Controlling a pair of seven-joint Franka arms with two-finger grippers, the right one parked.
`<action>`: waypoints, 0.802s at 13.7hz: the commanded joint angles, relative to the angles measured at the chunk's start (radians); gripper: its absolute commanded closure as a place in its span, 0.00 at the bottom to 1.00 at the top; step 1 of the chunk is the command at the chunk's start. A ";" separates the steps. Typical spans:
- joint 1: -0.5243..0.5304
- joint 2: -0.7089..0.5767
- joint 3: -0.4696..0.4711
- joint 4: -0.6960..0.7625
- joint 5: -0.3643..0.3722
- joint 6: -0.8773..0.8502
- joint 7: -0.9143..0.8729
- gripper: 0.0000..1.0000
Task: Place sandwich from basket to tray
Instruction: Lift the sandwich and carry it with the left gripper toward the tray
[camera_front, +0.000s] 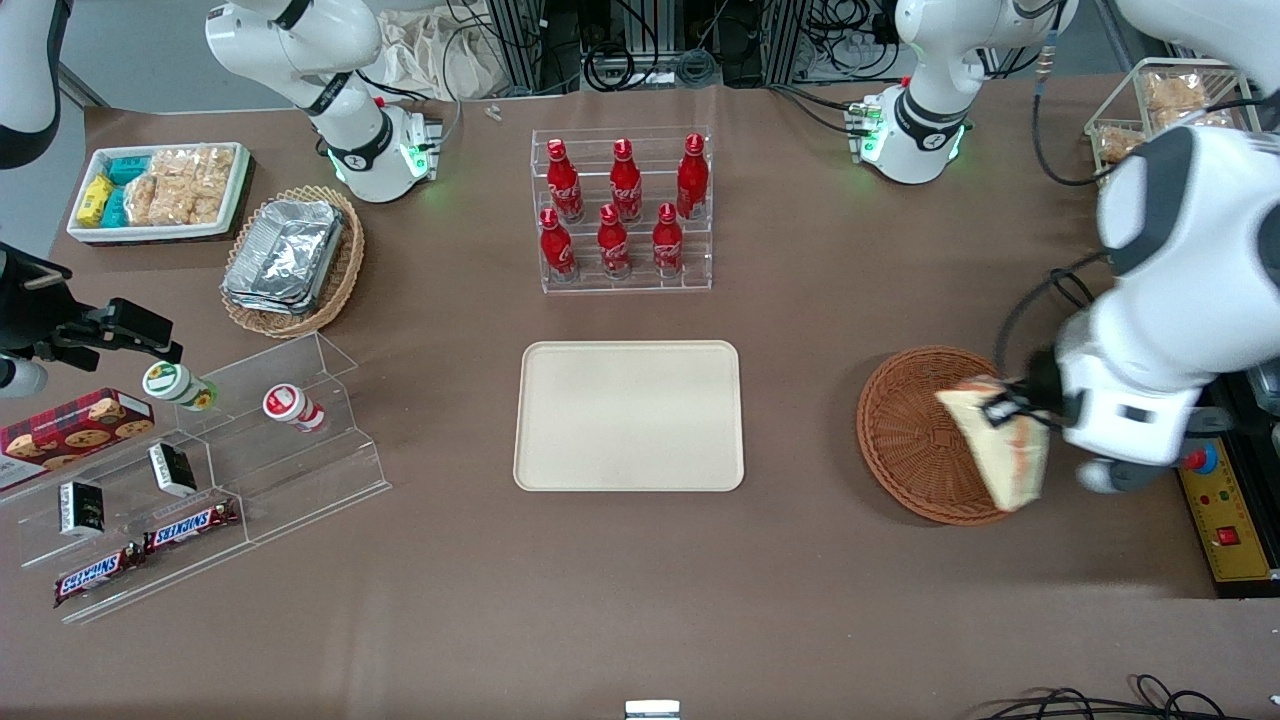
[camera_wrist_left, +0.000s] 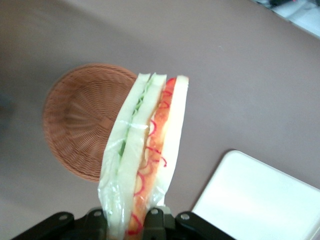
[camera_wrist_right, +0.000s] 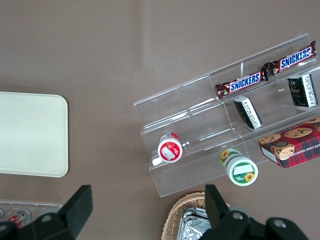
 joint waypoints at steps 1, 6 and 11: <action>-0.098 0.090 -0.021 0.034 0.018 0.040 -0.050 1.00; -0.304 0.248 -0.021 -0.009 0.095 0.201 -0.117 1.00; -0.378 0.362 -0.021 -0.056 0.097 0.312 -0.104 1.00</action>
